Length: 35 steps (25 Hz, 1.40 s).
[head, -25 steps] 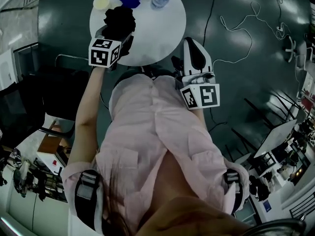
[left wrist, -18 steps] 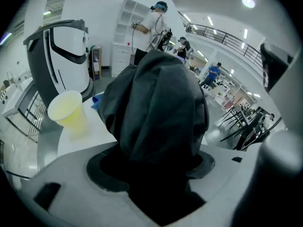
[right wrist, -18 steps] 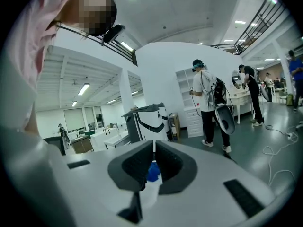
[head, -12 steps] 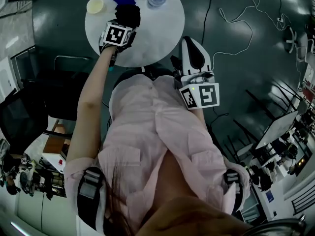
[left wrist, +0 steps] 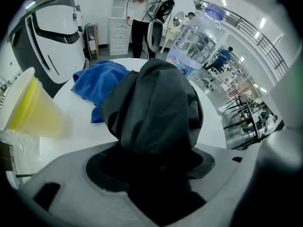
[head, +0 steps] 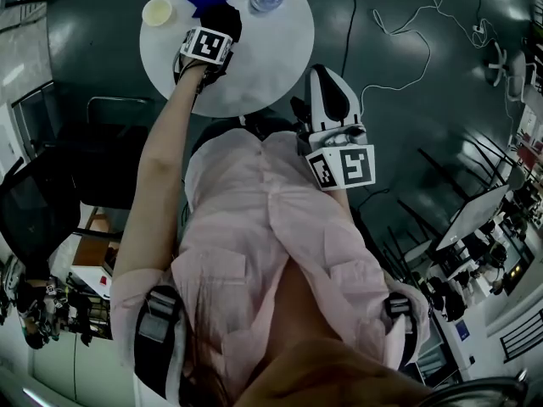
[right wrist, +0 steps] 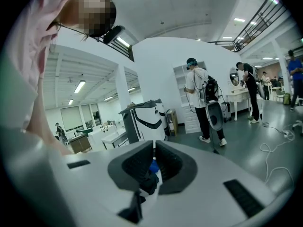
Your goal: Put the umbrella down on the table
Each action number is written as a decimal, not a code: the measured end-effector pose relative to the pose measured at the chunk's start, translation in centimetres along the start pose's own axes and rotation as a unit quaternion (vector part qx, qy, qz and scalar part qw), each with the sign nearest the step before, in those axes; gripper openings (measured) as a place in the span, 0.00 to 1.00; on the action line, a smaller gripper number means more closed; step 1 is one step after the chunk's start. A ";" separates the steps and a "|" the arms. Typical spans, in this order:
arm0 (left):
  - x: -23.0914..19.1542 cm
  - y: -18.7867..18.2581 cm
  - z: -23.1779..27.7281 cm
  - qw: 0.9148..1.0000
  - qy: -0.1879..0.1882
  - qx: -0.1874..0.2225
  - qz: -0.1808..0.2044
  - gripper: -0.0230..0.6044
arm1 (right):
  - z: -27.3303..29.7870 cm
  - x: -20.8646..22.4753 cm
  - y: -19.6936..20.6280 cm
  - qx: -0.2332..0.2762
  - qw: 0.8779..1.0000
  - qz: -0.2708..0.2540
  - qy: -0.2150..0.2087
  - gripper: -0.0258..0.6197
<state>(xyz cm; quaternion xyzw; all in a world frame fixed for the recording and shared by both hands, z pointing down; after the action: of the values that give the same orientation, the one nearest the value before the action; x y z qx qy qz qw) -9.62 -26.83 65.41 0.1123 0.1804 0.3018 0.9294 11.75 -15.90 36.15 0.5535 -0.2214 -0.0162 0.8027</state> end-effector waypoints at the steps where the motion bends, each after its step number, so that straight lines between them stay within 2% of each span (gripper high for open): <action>1: 0.1 0.0 0.0 1.000 0.001 0.001 0.000 0.55 | -0.1 0.1 0.0 0.000 1.000 0.001 0.002 0.09; 11: 0.9 0.1 0.0 1.000 -0.010 0.020 0.013 0.55 | 0.0 -0.1 -0.3 0.004 1.000 -0.002 -0.008 0.09; 15: 0.4 0.6 -1.7 0.999 -0.030 0.019 0.030 0.60 | -0.1 -0.2 -0.2 0.007 1.000 -0.001 -0.012 0.09; 21: 0.4 0.5 -4.0 0.997 -0.021 0.071 -0.006 0.60 | -0.1 -0.3 -0.3 0.010 1.000 -0.003 -0.021 0.09; 28: 0.5 0.3 -8.0 0.986 -0.031 0.156 -0.043 0.60 | 0.1 -0.7 -0.3 0.014 0.999 -0.005 -0.037 0.09; 29: 0.6 0.2 -8.7 0.984 -0.034 0.169 -0.051 0.58 | 0.1 -0.7 -0.3 0.015 0.999 -0.006 -0.040 0.09; 31: 0.7 0.0 -10.2 0.977 -0.048 0.199 -0.064 0.36 | 0.1 -0.9 -0.3 0.017 0.999 -0.007 -0.047 0.09; 35: 1.0 -0.5 -13.2 0.961 -0.084 0.252 -0.074 0.10 | 0.1 -1.1 -0.3 0.022 0.998 -0.009 -0.060 0.09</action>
<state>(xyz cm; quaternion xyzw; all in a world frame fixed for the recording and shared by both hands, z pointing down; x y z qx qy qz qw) -13.96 -25.35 52.97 0.3543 0.1801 0.1665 0.9024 10.73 -15.82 35.58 0.5711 -0.2644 -0.0519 0.7754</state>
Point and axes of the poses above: the fingertips, and each gripper's own axes: z forward along the fingers, x to its right, y out of its underside, the point moved 8 cm from there along -z, backward along the fingers, and after that the axes turned 7 degrees about z, right-handed, at the moved point
